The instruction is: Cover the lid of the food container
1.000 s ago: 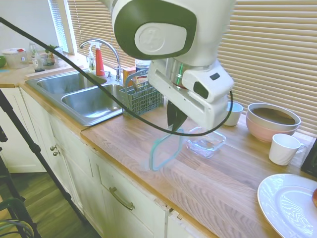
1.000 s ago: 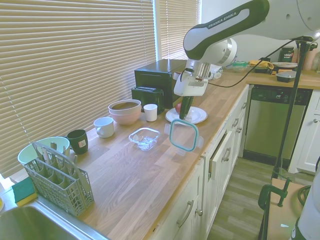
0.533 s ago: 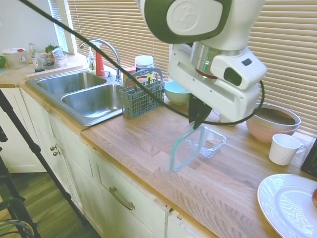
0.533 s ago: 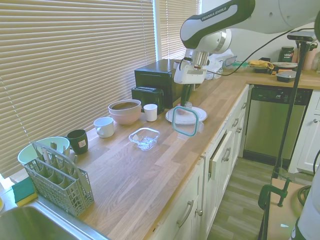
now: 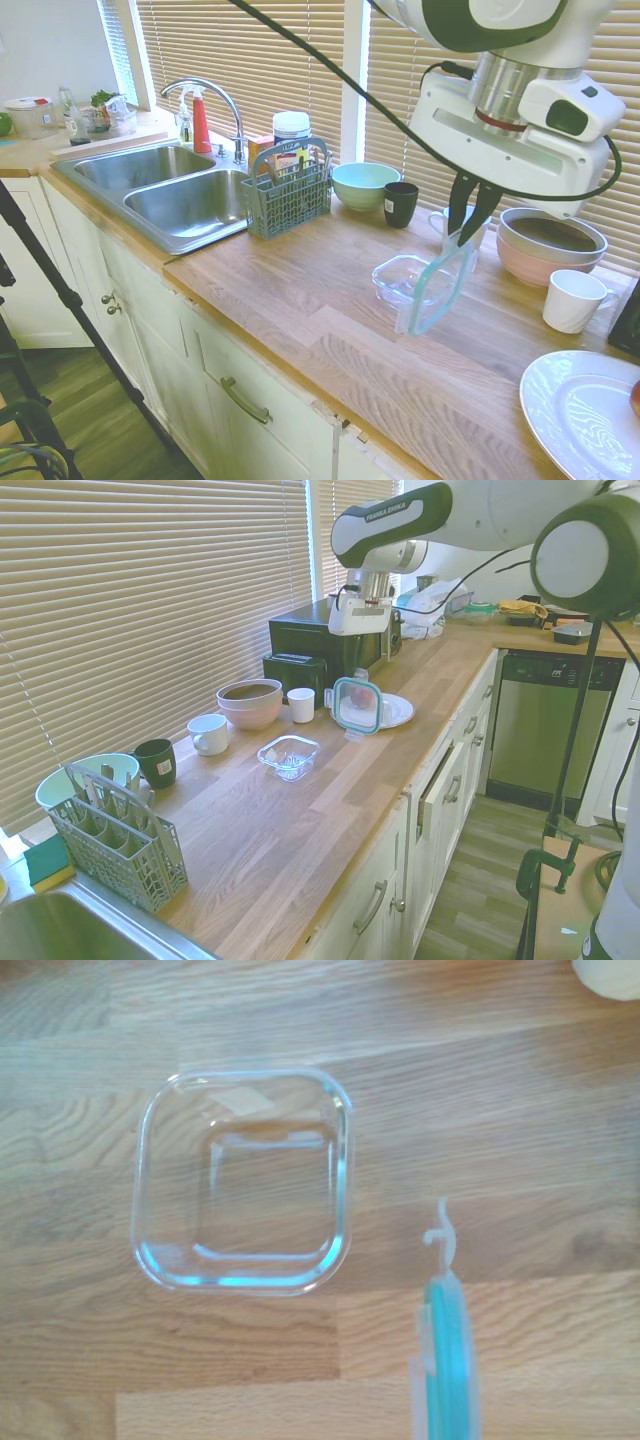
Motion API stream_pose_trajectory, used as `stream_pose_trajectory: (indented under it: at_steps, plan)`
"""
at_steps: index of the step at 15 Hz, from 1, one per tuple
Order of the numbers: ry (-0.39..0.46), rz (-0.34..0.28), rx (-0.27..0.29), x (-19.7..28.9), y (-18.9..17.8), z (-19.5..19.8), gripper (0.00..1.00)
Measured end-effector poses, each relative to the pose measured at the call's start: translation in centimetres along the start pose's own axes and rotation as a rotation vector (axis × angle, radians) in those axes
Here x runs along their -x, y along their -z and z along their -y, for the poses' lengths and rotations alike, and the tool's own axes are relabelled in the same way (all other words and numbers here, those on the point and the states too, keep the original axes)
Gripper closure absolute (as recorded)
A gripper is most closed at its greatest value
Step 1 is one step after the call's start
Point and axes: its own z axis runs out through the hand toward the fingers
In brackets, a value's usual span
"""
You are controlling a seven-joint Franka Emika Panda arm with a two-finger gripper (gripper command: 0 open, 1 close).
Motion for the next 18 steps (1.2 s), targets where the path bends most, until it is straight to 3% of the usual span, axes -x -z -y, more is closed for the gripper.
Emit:
stream_pose_trajectory:
  at_steps: [5, 14, 18]
  plan:
    - [0.025, -0.011, 0.013, -1.2, -0.1, 2.6, 1.00]
    - [0.058, -0.010, 0.060, 1.2, -1.7, 8.9, 1.00]
    - [0.043, -0.035, 0.049, 0.7, -0.3, 8.4, 1.00]
